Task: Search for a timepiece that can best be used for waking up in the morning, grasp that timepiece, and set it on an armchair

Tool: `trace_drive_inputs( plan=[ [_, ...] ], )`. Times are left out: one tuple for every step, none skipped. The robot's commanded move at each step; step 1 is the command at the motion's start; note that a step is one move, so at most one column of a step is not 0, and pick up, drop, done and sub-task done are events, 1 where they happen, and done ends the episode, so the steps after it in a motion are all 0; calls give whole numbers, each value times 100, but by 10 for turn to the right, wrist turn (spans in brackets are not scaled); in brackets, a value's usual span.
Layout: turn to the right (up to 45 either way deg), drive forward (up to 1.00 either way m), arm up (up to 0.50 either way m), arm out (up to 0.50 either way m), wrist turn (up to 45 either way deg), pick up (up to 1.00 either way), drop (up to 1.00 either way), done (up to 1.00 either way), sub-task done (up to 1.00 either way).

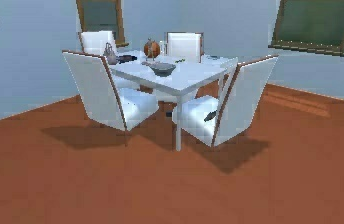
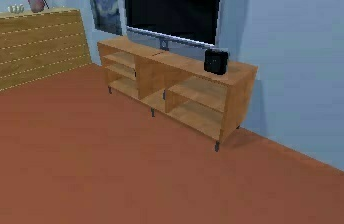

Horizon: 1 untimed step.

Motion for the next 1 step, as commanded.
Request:
trace_drive_inputs(
  plan=[
    [-30,0,0,0,0,0,0,0,0]
  ],
)
